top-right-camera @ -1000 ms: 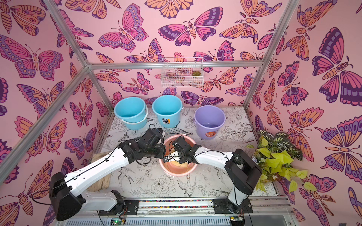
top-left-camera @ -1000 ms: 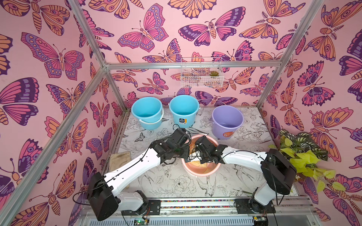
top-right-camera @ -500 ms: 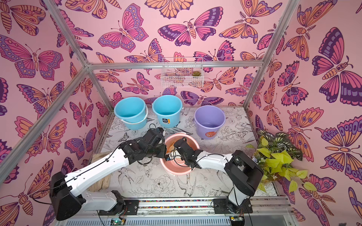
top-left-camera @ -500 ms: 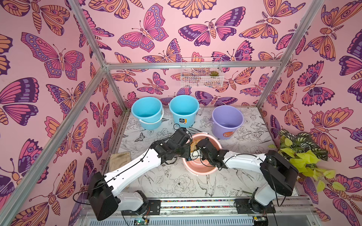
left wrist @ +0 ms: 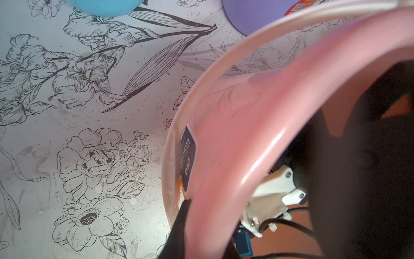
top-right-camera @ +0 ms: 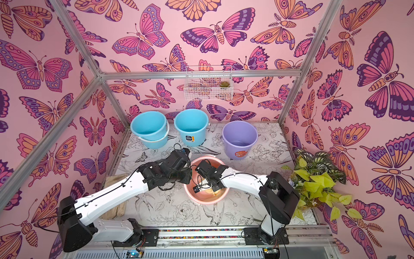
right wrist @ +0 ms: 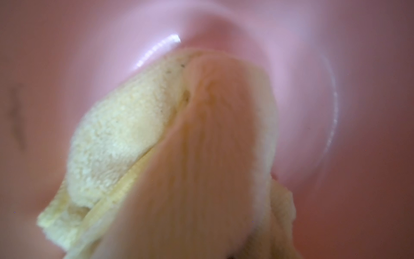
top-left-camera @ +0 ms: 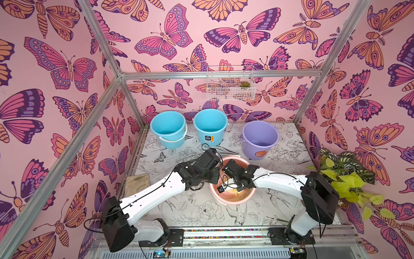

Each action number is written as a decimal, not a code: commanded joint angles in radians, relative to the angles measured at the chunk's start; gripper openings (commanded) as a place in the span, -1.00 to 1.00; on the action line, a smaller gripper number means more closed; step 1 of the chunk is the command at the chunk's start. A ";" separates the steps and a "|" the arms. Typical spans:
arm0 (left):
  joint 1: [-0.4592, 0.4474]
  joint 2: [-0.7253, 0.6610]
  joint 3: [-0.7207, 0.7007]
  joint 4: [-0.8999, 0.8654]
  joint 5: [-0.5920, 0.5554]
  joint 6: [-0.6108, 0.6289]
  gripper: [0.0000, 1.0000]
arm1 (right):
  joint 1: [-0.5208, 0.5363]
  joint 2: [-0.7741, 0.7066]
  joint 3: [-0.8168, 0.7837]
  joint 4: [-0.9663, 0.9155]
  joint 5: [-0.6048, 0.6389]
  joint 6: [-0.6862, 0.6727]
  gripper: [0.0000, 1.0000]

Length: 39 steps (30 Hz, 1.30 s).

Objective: Wipe the inside of the bucket with a cloth
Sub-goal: Wipe the dirt from the inside of the bucket.

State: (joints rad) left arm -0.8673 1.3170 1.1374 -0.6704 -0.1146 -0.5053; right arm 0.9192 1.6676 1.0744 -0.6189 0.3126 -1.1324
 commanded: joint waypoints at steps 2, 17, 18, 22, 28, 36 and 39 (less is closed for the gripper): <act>-0.002 0.008 0.045 0.020 -0.065 0.013 -1.00 | 0.007 0.049 0.029 -0.223 -0.209 0.105 -1.00; -0.033 0.050 0.055 0.054 -0.040 0.020 -1.00 | -0.005 0.016 -0.078 0.340 -0.737 0.230 -1.00; -0.036 0.047 0.053 0.056 -0.042 0.018 -1.00 | -0.005 0.013 -0.084 0.393 -0.739 0.243 -1.00; -0.045 0.051 0.046 0.068 -0.027 0.022 -1.00 | 0.004 0.006 -0.135 0.615 -0.675 0.261 -1.00; -0.064 0.044 0.041 0.073 -0.028 0.021 -1.00 | 0.013 -0.014 -0.187 0.833 -0.555 0.237 -1.00; -0.073 0.022 0.030 0.077 -0.051 0.015 -1.00 | 0.038 0.022 -0.172 0.933 -0.168 0.003 -1.00; -0.076 0.008 0.029 0.075 -0.078 0.027 -1.00 | 0.037 0.036 -0.160 0.921 -0.026 -0.126 -1.00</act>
State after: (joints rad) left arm -0.9009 1.3277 1.1755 -0.7101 -0.2630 -0.4587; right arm 0.9295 1.6752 0.8623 0.1669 0.0868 -1.1198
